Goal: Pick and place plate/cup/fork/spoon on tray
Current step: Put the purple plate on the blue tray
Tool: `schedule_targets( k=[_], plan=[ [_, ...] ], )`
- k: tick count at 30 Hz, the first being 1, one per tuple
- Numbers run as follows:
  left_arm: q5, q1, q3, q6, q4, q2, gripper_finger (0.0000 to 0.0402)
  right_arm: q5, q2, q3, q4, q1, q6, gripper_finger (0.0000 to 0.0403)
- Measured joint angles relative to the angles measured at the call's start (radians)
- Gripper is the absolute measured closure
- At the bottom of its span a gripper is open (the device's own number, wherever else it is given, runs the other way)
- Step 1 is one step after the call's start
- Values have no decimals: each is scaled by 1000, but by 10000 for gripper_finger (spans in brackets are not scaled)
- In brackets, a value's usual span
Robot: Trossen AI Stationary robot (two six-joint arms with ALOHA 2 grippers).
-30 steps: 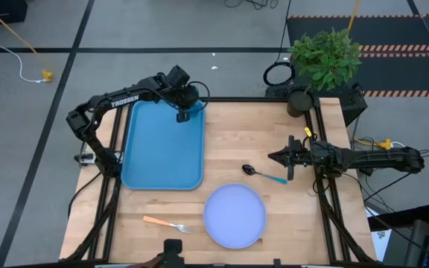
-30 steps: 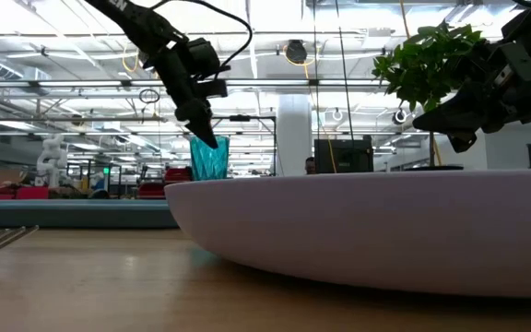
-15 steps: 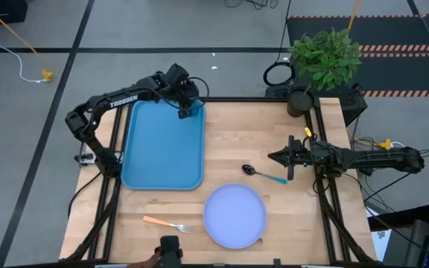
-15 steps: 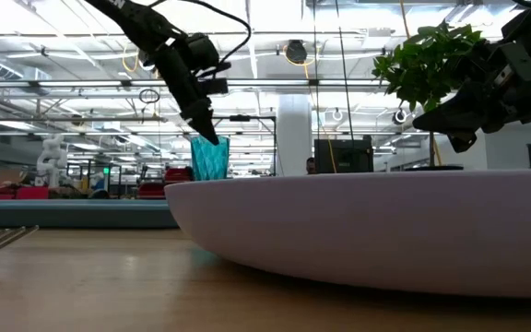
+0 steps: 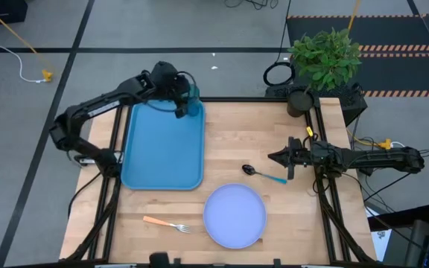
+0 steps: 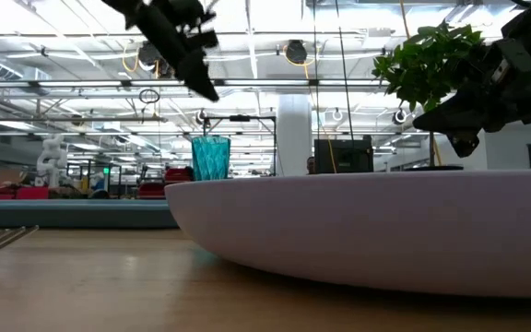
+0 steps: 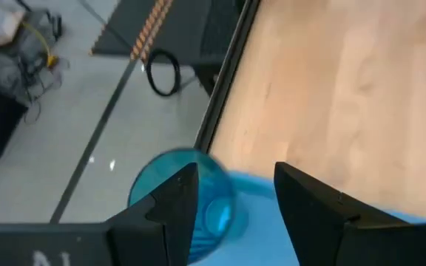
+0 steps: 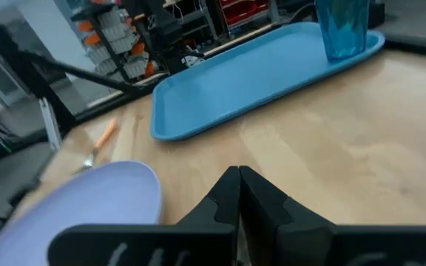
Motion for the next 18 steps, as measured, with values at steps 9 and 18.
schedule_targets(
  k=[9, 18],
  plan=[
    [20, -262, 0, -89, -132, -126, 220, -132, 55, 49, 10, 134, 151, 392],
    [-58, -639, 0, -229, -181, -131, 220, 125, 289, 188, 8, 556, 248, 360]
  ],
)
